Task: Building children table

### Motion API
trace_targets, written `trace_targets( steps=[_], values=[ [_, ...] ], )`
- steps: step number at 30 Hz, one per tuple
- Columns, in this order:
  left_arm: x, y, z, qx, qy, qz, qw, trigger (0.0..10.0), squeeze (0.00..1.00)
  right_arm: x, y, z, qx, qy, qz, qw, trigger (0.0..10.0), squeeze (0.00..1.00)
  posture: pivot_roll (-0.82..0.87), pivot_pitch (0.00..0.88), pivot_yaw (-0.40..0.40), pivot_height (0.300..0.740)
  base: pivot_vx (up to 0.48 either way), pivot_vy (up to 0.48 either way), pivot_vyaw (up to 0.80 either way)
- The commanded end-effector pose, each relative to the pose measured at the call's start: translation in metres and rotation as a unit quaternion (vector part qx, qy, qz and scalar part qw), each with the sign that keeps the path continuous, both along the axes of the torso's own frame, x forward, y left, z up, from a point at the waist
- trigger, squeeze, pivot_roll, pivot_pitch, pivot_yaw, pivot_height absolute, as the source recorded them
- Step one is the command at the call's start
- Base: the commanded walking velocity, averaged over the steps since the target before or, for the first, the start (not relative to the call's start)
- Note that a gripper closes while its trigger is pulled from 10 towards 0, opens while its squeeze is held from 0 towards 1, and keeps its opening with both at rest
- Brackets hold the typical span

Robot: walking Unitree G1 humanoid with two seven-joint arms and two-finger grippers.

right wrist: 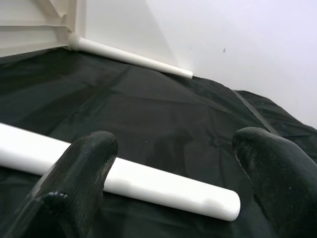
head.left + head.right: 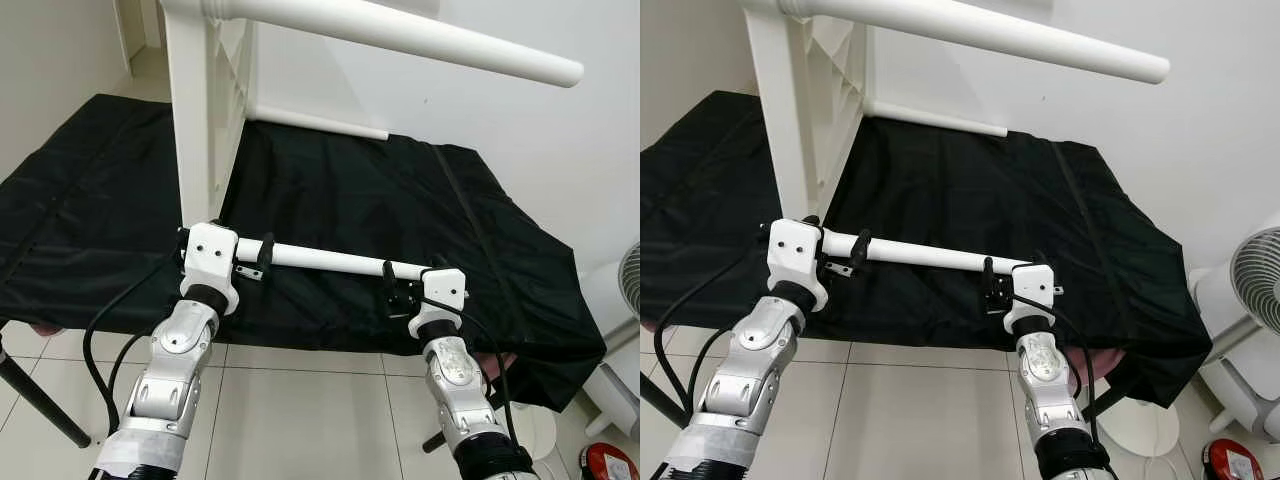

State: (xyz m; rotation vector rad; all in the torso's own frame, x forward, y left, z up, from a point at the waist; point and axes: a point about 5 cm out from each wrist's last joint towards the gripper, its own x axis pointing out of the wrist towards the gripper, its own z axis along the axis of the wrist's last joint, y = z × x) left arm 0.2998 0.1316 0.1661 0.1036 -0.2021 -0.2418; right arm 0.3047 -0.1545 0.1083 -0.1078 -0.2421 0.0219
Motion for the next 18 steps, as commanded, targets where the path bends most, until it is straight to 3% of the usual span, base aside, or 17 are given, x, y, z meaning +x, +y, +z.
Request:
trace_targets(
  steps=[1, 2, 3, 4, 5, 10, 11, 12, 14, 16, 18],
  values=[
    [-0.0010, -0.0049, -0.0005, 0.002, 0.006, -0.019, 1.000, 10.0, 0.00, 0.0004, -0.0051, -0.0018, 0.005, 0.008, -0.006, 1.000, 10.0, 0.18, 0.07, 0.000, -0.115, 0.740, 0.000, 0.000, 0.00],
    [-0.0010, -0.0049, -0.0005, 0.002, 0.006, -0.019, 1.000, 10.0, 0.00, 0.0004, -0.0051, -0.0018, 0.005, 0.008, -0.006, 1.000, 10.0, 0.18, 0.07, 0.000, -0.115, 0.740, 0.000, 0.000, 0.00],
    [-0.0014, -0.0051, -0.0006, -0.005, 0.007, -0.023, 1.000, 10.0, 0.00, 0.0003, -0.0052, -0.0011, 0.008, 0.006, -0.005, 1.000, 10.0, 1.00, 0.07, 0.000, -0.115, 0.740, 0.000, 0.000, 0.00],
    [-0.0017, -0.0053, -0.0007, -0.009, 0.008, -0.026, 1.000, 10.0, 0.00, 0.0003, -0.0052, -0.0006, 0.009, 0.005, -0.004, 1.000, 10.0, 1.00, 0.07, 0.000, -0.115, 0.740, 0.000, 0.000, 0.00],
    [-0.0023, -0.0049, -0.0001, -0.024, 0.009, -0.030, 0.999, 10.0, 1.00, 0.0002, -0.0051, 0.0007, 0.008, 0.002, -0.002, 1.000, 10.0, 1.00, 0.07, 0.000, -0.115, 0.740, 0.000, 0.000, 0.00],
    [-0.0012, -0.0031, -0.0008, -0.014, 0.014, -0.021, 1.000, 10.0, 1.00, 0.0006, -0.0051, 0.0032, 0.005, -0.005, -0.001, 1.000, 10.0, 1.00, 0.07, 0.000, -0.116, 0.740, 0.000, 0.000, 0.00],
    [-0.0019, -0.0046, -0.0008, -0.002, 0.011, -0.028, 1.000, 10.0, 0.27, 0.0007, -0.0054, 0.0034, 0.001, -0.005, -0.003, 1.000, 10.0, 1.00, 0.07, 0.000, -0.116, 0.740, 0.000, 0.000, 0.00],
    [-0.0022, -0.0050, -0.0002, -0.005, 0.009, -0.031, 0.999, 10.0, 0.00, 0.0010, -0.0057, 0.0032, -0.002, -0.003, -0.005, 1.000, 10.0, 1.00, 0.07, 0.000, -0.116, 0.740, 0.000, 0.000, 0.00],
    [-0.0024, -0.0052, 0.0002, -0.007, 0.008, -0.032, 0.999, 10.0, 0.00, 0.0012, -0.0059, 0.0031, -0.005, -0.002, -0.006, 1.000, 10.0, 1.00, 0.07, 0.000, -0.116, 0.740, 0.000, 0.000, 0.00],
    [-0.0032, -0.0060, 0.0015, -0.002, 0.002, -0.035, 0.999, 10.0, 0.00, 0.0013, -0.0060, 0.0025, -0.006, 0.000, -0.007, 1.000, 10.0, 0.00, 0.07, 0.000, -0.116, 0.740, 0.000, 0.000, 0.00],
    [-0.0036, -0.0065, 0.0015, 0.006, -0.001, -0.036, 0.999, 10.0, 0.00, 0.0011, -0.0060, 0.0023, -0.006, 0.000, -0.006, 1.000, 10.0, 0.00, 0.07, 0.000, -0.116, 0.740, 0.000, 0.000, 0.00]
  ],
)
